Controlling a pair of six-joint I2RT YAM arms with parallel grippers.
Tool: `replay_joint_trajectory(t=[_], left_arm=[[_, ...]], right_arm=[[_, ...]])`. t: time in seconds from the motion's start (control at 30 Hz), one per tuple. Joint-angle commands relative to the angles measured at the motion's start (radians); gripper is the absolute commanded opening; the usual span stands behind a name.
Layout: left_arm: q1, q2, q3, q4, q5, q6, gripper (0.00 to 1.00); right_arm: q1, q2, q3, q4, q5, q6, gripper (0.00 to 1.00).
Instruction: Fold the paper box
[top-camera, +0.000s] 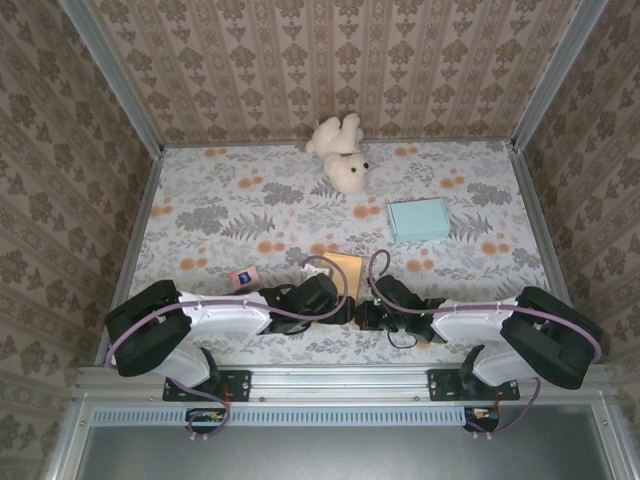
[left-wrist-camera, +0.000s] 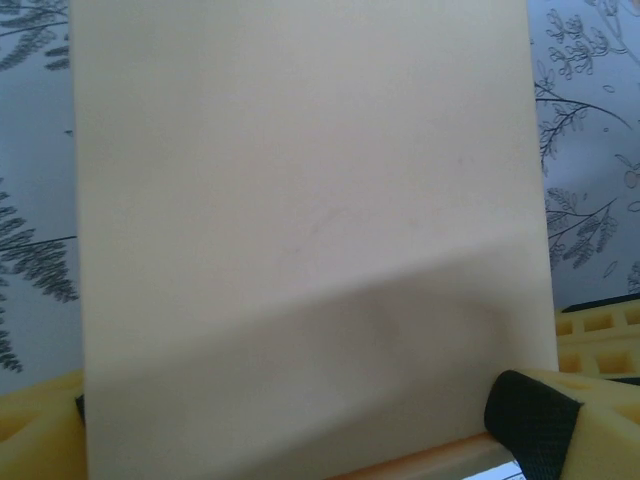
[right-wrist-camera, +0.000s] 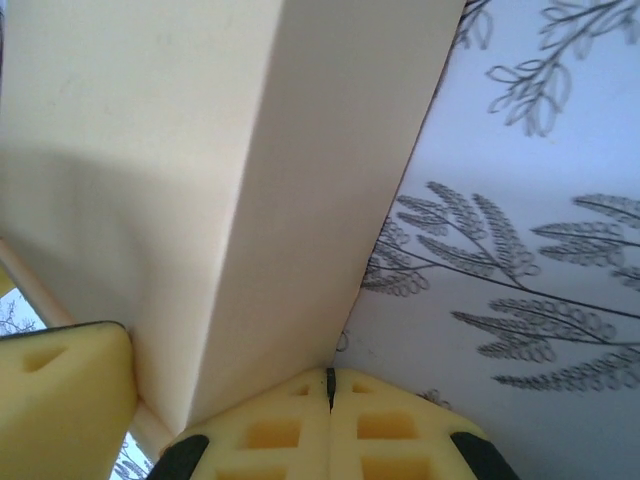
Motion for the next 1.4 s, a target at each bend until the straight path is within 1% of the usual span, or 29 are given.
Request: replay_joint_trajectory(t=[0.0,0.17,0.23,0.33,0.4,0.57,0.7,0.93,1.17,1.3,1.37], left_arm=[[-0.075,0.055,0.035,0.201,0.184,-0.005,0.97],[-0.075,0.056,0.025,0.223,0.191,-0.015,0.97],[-0.075,0.055,0.027,0.228,0.194,-0.017,0.97],[-0.074,0.055,0.027,0.232,0.193,-0.022,0.97],[-0.075,0.054,0.028,0.231,0.187,-0.025,0.97],[-0.073,0.04,0.031,0.189,0.153,-0.033,0.97],[-0.071,0.019,0.026,0.167,0.131,-0.035,0.97],[-0.068,0.025,0.023,0.185,0.135,-0.048,0.97],[-0.067,0.035,0.027,0.199,0.152,-0.045,0.97],[-0.053,0.006,0.015,0.172,0.139,-0.042,0.97],[-0.032,-0.021,-0.001,0.152,0.133,-0.046,0.97]], right_arm=[[0.034,-0.098,-0.005,0.253,-0.051,-0.012,0.0],[0.056,-0.256,-0.056,0.228,0.03,-0.039,0.0],[0.059,-0.316,-0.063,0.161,0.072,-0.043,0.0],[0.059,-0.362,-0.046,0.03,0.131,-0.056,0.0],[0.059,-0.365,-0.052,0.015,0.148,-0.053,0.0],[0.059,-0.319,-0.056,-0.016,0.18,-0.037,0.0],[0.059,-0.264,-0.058,0.013,0.17,-0.026,0.0],[0.075,-0.178,-0.047,0.135,0.119,-0.011,0.0],[0.109,-0.112,-0.007,0.159,0.122,-0.014,0.0],[0.114,-0.083,-0.004,0.172,0.125,-0.008,0.0],[0.114,-0.078,-0.001,0.164,0.132,-0.005,0.0]])
